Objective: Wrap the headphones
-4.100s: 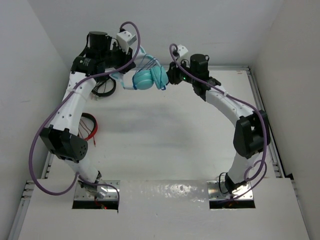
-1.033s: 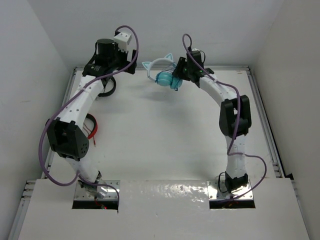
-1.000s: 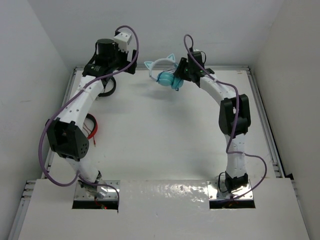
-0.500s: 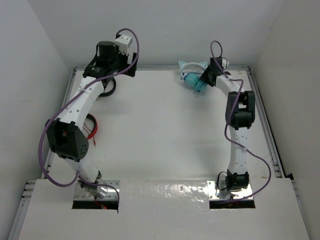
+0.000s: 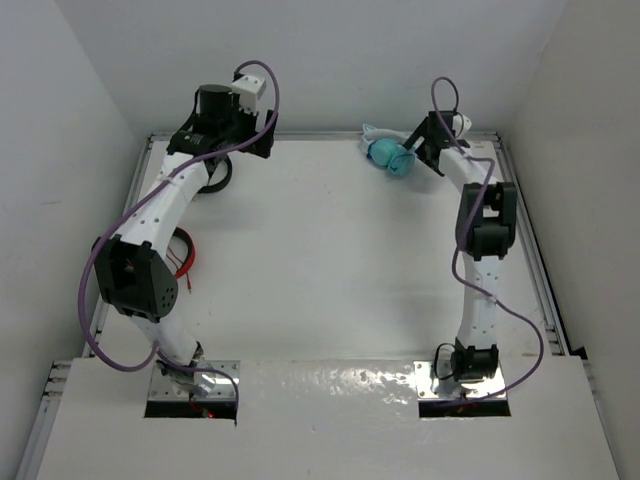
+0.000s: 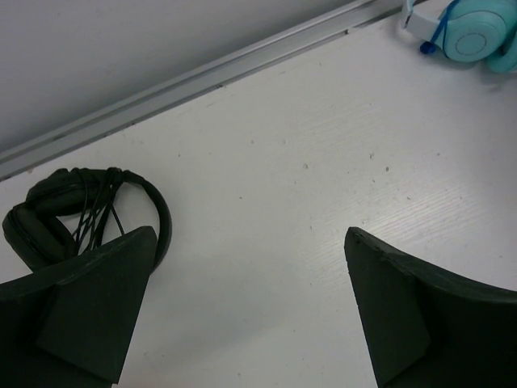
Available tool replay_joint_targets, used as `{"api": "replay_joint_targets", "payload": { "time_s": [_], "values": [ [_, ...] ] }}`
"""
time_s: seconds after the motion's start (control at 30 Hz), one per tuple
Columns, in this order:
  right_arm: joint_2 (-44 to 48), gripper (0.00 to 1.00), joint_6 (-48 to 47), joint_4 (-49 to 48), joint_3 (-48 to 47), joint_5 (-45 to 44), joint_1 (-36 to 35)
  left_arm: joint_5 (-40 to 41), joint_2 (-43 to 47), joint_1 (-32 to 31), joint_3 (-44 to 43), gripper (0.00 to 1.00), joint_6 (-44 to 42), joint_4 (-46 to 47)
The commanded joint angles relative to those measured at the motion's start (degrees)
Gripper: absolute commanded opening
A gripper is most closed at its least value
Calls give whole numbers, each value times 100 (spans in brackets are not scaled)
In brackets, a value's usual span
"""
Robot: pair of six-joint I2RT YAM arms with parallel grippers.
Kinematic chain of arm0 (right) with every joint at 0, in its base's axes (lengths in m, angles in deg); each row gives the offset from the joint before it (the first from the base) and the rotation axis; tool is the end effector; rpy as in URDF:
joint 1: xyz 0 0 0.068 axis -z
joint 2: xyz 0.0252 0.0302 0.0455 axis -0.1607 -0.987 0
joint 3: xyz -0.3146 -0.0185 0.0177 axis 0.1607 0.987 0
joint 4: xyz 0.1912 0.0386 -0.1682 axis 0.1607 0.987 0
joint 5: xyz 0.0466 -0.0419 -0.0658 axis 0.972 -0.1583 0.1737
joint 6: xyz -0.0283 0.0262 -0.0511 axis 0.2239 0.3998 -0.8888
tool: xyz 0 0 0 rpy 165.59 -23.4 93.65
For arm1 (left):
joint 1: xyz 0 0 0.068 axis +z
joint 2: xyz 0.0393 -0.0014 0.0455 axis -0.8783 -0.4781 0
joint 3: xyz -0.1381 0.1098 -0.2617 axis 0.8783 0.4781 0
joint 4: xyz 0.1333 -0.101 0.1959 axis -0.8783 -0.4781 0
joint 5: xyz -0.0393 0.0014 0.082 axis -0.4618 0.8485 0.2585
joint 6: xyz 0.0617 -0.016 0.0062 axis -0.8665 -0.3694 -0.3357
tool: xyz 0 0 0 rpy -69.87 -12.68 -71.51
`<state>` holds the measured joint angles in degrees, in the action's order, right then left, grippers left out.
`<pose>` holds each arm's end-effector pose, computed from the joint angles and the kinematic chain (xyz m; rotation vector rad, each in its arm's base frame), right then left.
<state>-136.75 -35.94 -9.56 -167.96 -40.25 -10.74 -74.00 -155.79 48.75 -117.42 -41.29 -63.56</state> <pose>0.5939 0.0028 0.1849 0.9788 2.0081 0.1660 0.4013 -0.0942 0.4219 0.4803 1.9827 -0.0860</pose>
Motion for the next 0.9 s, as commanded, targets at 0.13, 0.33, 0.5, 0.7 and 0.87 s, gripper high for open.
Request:
{"api": "replay_joint_targets", "payload": {
  "time_s": [0.13,0.33,0.5,0.7,0.87],
  "values": [
    [3881,99,-1082,-515,3207,215,106,117,551,65,289,100,-489,-312],
    [6555,99,-1690,-1615,6751,948,106,573,2140,425,3081,100,-859,601],
    [7509,99,-764,-415,7864,-403,115,934,3746,443,5364,100,-712,1461],
    [7826,99,-319,326,7981,-609,114,1812,4603,443,6643,100,-228,2509],
    [7808,99,-363,783,7866,-495,115,2331,4454,443,6996,100,185,2562]
  ]
}}
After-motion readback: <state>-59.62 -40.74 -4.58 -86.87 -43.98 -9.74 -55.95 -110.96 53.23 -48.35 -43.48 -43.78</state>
